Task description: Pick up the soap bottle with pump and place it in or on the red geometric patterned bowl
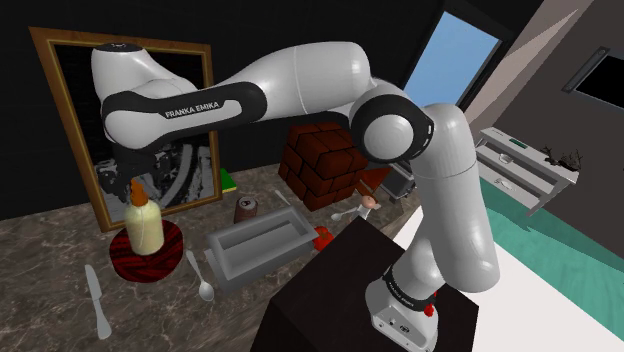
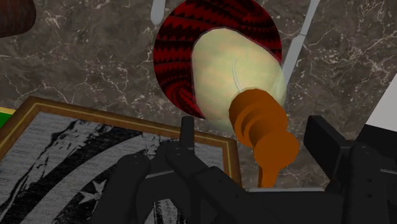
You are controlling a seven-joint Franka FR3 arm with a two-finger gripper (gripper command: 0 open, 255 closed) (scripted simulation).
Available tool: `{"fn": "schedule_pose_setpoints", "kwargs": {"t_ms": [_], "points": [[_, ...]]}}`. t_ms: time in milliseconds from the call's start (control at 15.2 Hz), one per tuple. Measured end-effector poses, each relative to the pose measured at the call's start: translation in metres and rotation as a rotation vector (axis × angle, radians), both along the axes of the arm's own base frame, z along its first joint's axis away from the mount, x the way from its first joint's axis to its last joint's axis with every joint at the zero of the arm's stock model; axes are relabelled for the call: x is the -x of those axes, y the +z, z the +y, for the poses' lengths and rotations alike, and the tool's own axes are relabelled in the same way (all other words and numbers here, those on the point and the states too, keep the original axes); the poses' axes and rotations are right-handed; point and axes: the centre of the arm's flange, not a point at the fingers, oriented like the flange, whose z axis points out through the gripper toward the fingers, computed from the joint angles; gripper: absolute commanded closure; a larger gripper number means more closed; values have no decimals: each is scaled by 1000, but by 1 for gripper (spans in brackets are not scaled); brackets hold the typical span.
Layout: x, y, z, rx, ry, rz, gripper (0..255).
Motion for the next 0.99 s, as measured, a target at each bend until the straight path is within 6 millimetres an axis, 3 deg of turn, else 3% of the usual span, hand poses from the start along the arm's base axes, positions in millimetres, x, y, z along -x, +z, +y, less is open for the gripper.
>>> {"fn": "schedule_pose_setpoints", "kwargs": {"t_ms": [264, 594, 990], "points": [[0, 0, 0, 0, 0, 0, 0], [0, 44, -1, -1, 0, -1, 0], [0, 50, -1, 0, 0, 0, 0]]}}
